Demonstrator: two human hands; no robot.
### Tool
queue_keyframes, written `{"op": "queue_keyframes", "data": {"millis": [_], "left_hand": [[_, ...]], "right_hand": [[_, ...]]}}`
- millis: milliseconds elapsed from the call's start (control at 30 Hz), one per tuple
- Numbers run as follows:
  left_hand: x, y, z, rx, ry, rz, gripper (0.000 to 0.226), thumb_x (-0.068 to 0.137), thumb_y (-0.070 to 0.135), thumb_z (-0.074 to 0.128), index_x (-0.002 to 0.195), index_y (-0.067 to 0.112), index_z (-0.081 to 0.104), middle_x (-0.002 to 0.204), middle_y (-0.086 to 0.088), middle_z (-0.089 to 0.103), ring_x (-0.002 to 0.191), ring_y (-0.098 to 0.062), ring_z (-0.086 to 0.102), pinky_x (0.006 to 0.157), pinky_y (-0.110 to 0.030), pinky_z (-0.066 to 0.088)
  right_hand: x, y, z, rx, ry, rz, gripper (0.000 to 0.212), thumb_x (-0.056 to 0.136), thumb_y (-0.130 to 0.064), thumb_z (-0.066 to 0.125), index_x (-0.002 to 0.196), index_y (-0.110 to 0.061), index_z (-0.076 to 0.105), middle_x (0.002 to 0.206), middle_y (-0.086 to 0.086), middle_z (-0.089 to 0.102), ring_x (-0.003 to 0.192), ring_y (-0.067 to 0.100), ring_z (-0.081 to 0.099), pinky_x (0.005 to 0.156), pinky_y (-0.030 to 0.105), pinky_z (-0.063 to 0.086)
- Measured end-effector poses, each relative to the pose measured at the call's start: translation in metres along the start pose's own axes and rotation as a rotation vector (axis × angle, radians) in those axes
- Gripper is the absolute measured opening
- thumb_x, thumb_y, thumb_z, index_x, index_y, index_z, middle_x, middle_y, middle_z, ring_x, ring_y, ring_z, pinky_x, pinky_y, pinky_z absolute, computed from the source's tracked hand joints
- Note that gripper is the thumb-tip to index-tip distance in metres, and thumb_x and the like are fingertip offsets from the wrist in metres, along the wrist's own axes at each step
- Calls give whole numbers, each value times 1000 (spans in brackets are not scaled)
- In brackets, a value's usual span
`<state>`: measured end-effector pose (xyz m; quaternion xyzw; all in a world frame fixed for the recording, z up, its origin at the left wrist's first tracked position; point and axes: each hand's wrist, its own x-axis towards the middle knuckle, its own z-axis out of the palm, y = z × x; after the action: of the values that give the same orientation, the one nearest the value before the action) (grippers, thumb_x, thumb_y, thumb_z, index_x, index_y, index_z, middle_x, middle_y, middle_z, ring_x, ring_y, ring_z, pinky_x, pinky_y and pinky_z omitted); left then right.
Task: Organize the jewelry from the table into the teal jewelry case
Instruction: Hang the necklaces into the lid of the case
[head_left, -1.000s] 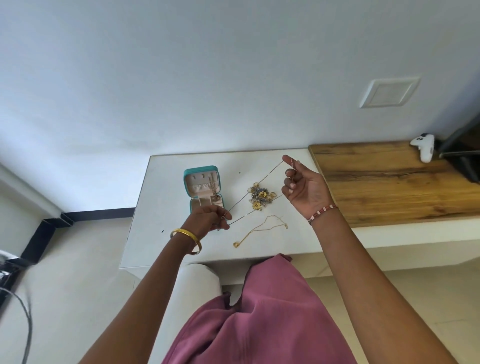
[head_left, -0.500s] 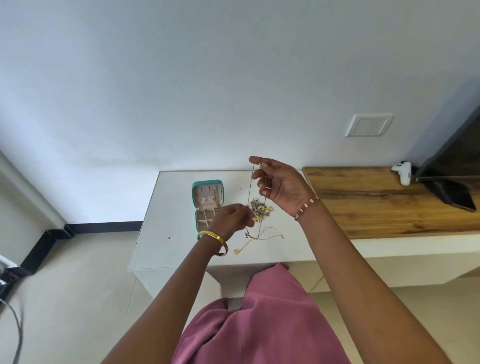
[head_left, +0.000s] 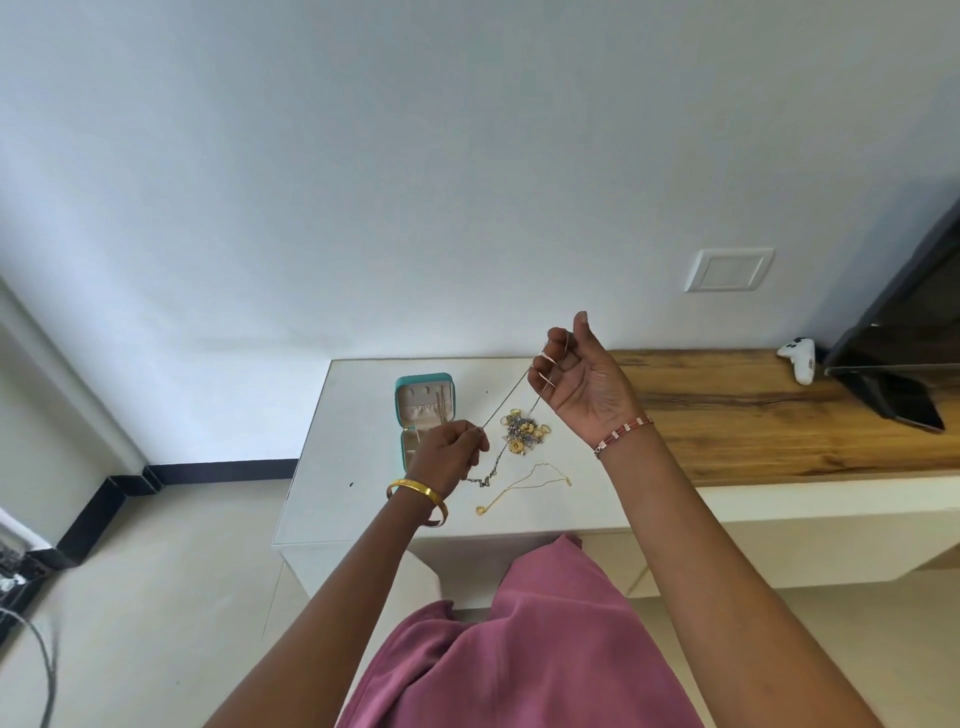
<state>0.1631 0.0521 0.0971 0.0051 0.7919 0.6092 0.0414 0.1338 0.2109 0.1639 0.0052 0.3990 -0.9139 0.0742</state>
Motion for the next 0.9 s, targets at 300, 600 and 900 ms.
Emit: {"op": "queue_keyframes", "data": {"millis": [300, 600, 900], "left_hand": [[-6, 2, 3, 68, 37, 73, 20, 93, 10, 40, 82, 11, 56, 64, 1, 51, 55, -11, 45, 55, -20, 40], [-18, 8, 4, 184, 51, 229, 34, 88, 27, 31, 96, 6, 57, 74, 1, 53, 66, -12, 47, 62, -23, 38], [-18, 6, 5, 361, 165, 302, 23, 95, 27, 42, 108, 11, 53, 69, -9, 60, 58, 0, 48, 56, -20, 38]], "right_hand": [[-9, 14, 18, -184, -139, 28, 22, 95, -16, 41, 99, -9, 62, 83, 3, 73, 75, 15, 69, 69, 27, 57], [-19, 22, 37, -274, -192, 20, 25, 95, -9, 41, 115, -5, 55, 107, 14, 66, 96, 26, 64, 85, 38, 53], [-28, 24, 45, -400, -171, -2, 34, 95, -14, 42, 128, -11, 49, 135, 14, 50, 123, 29, 49, 100, 44, 43]]}}
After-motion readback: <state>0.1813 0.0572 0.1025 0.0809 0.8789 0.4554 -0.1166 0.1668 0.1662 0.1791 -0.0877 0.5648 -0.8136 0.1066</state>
